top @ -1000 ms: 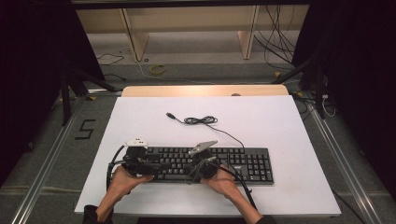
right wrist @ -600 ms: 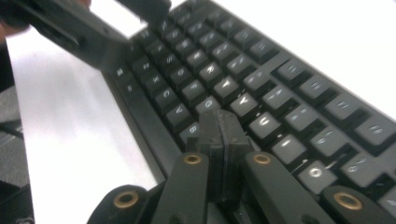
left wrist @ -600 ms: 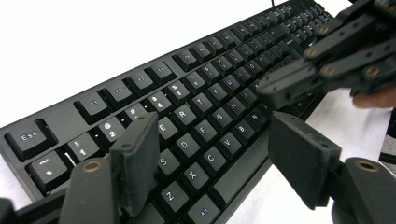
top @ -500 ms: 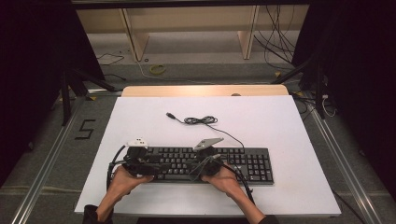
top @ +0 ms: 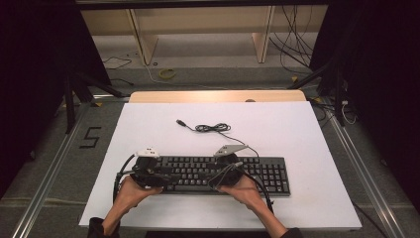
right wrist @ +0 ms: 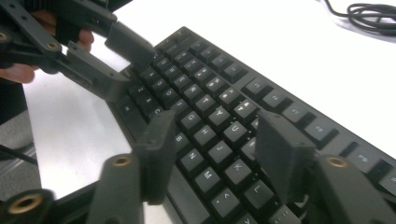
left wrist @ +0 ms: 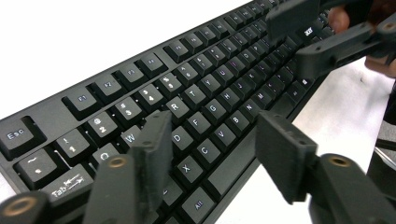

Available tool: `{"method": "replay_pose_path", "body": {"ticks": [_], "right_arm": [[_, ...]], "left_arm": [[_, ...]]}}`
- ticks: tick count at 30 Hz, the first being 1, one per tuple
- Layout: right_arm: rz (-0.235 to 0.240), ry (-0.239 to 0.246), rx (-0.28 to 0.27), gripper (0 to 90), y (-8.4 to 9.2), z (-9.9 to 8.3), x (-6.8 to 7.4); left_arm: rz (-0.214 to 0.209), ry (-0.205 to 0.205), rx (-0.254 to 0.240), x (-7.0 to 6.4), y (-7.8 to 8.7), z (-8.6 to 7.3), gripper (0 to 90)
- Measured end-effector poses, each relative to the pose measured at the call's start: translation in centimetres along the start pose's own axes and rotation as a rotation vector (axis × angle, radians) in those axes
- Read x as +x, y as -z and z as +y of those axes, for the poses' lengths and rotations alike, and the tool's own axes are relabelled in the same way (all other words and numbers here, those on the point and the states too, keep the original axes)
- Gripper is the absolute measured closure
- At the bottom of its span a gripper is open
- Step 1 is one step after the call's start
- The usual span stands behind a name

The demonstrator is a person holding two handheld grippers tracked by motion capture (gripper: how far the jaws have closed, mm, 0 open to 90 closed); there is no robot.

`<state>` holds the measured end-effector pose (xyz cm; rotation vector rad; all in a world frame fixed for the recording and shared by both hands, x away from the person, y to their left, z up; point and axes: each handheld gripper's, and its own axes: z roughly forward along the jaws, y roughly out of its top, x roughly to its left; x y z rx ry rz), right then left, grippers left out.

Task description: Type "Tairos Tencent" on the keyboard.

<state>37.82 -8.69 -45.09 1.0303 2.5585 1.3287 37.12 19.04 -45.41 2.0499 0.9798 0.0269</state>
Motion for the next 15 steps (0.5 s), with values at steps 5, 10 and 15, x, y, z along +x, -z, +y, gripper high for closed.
{"method": "replay_pose_path", "body": {"ticks": [5,10,15], "right_arm": [[-0.003,-0.015,-0.022,41.9,0.8,-0.1,-0.2],[-0.012,-0.017,-0.033,39.3,1.3,-0.3,-0.4],[-0.016,-0.019,-0.047,36.4,1.9,-0.6,-0.5]], "left_arm": [[-0.004,-0.017,0.018,-0.2,-0.1,0.1,59.2],[0.0,-0.033,0.026,-0.4,-0.1,0.2,70.4],[0.004,-0.056,0.049,-0.5,-0.3,0.1,79.9]]}}
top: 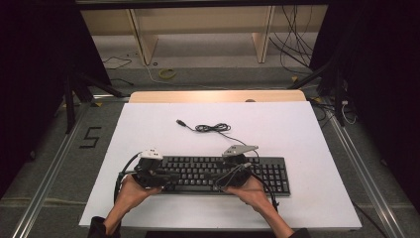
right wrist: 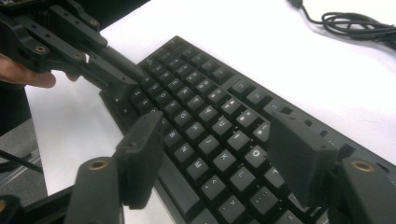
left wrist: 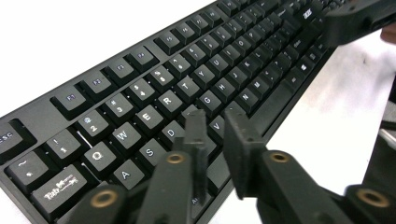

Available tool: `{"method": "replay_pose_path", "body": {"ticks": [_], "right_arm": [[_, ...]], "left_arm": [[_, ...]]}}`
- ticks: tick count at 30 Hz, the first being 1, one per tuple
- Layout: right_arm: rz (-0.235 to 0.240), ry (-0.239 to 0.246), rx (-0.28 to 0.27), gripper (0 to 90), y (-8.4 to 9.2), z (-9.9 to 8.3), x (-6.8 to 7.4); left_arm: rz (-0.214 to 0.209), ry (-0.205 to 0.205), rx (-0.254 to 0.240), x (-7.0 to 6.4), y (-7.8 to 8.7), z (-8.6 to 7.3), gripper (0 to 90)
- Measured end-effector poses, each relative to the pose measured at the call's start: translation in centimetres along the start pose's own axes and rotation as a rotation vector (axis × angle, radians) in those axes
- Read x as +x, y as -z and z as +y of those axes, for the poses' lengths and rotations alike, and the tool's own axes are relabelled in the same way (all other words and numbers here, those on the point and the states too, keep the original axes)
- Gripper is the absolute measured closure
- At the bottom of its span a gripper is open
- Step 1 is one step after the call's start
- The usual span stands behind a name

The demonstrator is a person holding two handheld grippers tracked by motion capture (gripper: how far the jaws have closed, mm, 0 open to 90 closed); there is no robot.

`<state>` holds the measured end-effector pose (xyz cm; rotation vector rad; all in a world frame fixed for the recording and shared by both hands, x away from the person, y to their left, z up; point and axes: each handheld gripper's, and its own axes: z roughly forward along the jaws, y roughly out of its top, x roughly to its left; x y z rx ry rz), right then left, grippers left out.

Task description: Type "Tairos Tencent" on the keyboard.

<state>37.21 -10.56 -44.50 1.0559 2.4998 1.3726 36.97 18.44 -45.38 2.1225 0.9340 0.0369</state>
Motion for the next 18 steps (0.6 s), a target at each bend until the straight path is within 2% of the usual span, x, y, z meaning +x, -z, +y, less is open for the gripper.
{"method": "replay_pose_path", "body": {"ticks": [7,18], "right_arm": [[-0.004,-0.013,-0.02,35.8,0.78,-0.37,-0.34],[0.0,-0.012,-0.025,34.8,1.01,-0.83,-0.22]], "left_arm": [[-0.001,-0.03,0.022,-0.21,-0.32,0.09,88.6],[0.003,-0.045,0.05,-0.31,-0.89,0.37,89.0]]}}
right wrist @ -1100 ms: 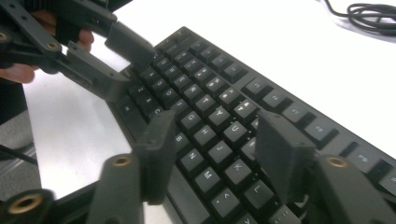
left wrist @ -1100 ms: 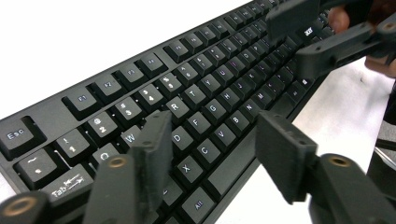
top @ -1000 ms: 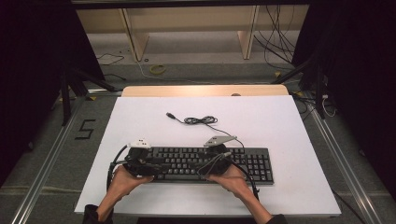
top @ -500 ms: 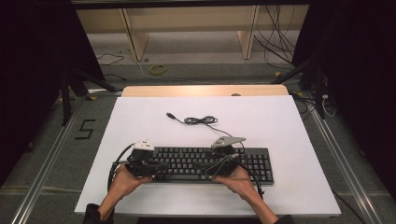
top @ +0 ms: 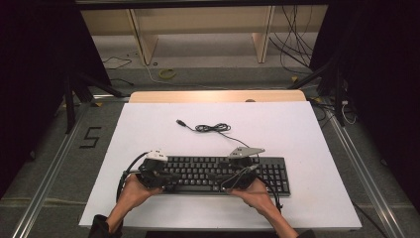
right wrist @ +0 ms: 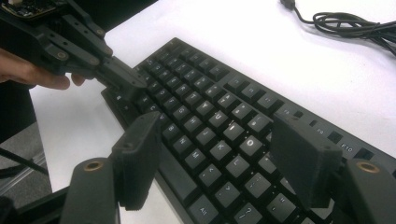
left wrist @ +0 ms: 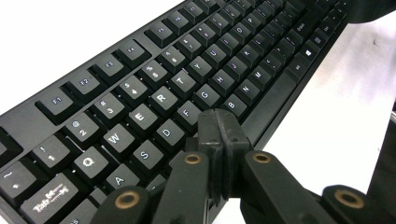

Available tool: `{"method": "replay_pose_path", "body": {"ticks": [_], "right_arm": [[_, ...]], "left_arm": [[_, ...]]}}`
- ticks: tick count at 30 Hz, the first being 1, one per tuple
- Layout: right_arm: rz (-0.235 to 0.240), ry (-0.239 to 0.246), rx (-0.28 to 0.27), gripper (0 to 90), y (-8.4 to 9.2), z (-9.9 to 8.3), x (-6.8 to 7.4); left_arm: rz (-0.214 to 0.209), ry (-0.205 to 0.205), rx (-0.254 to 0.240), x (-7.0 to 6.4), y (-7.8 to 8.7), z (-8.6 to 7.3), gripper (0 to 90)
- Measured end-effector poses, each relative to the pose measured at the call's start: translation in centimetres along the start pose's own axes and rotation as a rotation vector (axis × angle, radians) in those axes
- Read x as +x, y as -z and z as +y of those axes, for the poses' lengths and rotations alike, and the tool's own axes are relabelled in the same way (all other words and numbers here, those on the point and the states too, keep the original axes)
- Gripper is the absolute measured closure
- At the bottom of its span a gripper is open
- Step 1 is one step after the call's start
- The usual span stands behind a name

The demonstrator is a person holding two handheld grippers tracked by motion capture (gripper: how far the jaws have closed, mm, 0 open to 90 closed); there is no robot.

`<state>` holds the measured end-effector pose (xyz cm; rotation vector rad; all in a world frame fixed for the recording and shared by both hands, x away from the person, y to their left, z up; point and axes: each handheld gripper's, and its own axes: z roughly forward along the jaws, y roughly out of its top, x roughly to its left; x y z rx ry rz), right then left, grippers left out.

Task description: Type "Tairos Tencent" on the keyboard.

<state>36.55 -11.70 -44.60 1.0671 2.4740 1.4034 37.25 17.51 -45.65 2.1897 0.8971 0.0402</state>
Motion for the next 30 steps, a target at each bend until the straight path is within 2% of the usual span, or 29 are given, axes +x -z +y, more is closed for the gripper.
{"method": "replay_pose_path", "body": {"ticks": [17,26,28,30], "right_arm": [[0.012,0.01,0.001,33.3,0.4,-0.4,0.3],[0.015,0.008,0.004,33.5,0.4,-0.5,0.3],[0.016,0.008,0.004,33.5,0.5,-0.5,0.3],[0.017,0.004,0.004,33.6,0.5,-0.5,0.3]], "left_arm": [[0.003,-0.011,0.042,0.0,-1.1,0.1,89.0],[0.023,-0.02,0.073,0.0,-2.0,0.1,89.1],[0.013,-0.005,0.066,-0.1,-2.3,-0.1,89.1],[0.025,-0.012,0.071,-0.2,-2.3,0.0,89.2]]}}
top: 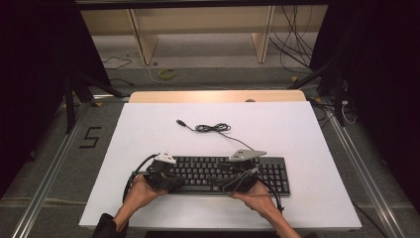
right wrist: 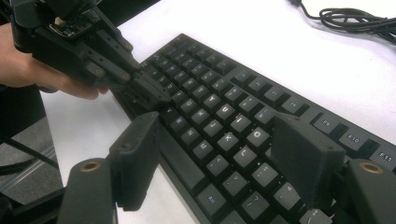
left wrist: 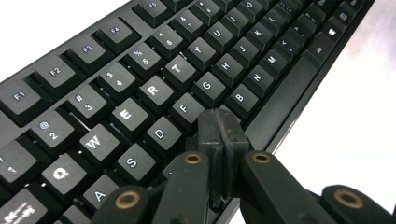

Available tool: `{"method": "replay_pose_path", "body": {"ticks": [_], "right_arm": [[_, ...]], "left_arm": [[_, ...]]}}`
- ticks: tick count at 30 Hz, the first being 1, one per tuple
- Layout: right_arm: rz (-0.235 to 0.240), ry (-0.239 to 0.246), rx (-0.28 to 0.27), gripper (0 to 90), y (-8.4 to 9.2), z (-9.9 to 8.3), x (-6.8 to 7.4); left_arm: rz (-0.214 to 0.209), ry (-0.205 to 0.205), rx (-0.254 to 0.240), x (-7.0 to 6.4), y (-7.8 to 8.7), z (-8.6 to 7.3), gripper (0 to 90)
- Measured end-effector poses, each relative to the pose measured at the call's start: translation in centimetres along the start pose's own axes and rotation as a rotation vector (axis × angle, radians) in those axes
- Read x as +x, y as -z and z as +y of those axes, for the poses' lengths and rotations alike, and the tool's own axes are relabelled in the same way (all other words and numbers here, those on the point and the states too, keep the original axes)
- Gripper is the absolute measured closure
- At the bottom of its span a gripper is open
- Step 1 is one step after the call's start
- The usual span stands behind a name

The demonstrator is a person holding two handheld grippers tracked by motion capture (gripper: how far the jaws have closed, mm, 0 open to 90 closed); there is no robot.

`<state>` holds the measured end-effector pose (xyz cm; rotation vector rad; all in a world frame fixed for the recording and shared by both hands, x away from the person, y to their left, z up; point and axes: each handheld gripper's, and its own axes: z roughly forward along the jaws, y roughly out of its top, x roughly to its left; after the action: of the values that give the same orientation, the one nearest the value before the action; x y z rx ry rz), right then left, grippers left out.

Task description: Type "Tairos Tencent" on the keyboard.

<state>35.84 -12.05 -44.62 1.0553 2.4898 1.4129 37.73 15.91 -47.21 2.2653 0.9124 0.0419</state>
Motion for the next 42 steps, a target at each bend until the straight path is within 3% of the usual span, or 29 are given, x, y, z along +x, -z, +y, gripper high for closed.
{"method": "replay_pose_path", "body": {"ticks": [6,11,21,35,42], "right_arm": [[0.002,-0.002,-0.004,33.6,0.2,0.0,0.0],[0.005,-0.003,-0.009,33.6,0.2,0.1,0.0],[0.004,-0.003,-0.01,33.6,0.2,0.1,0.0],[0.004,-0.003,0.002,33.4,0.0,-0.1,-0.1],[0.009,-0.008,0.005,33.4,-0.2,-0.1,0.0]], "left_arm": [[0.007,0.007,-0.006,0.0,0.2,0.0,89.1],[-0.003,0.02,-0.041,0.1,0.8,0.2,88.7],[-0.033,0.039,-0.095,0.3,2.0,0.7,69.5],[0.018,0.073,-0.174,1.2,3.0,1.0,37.6],[0.03,0.083,-0.182,1.6,2.9,1.0,32.5]]}}
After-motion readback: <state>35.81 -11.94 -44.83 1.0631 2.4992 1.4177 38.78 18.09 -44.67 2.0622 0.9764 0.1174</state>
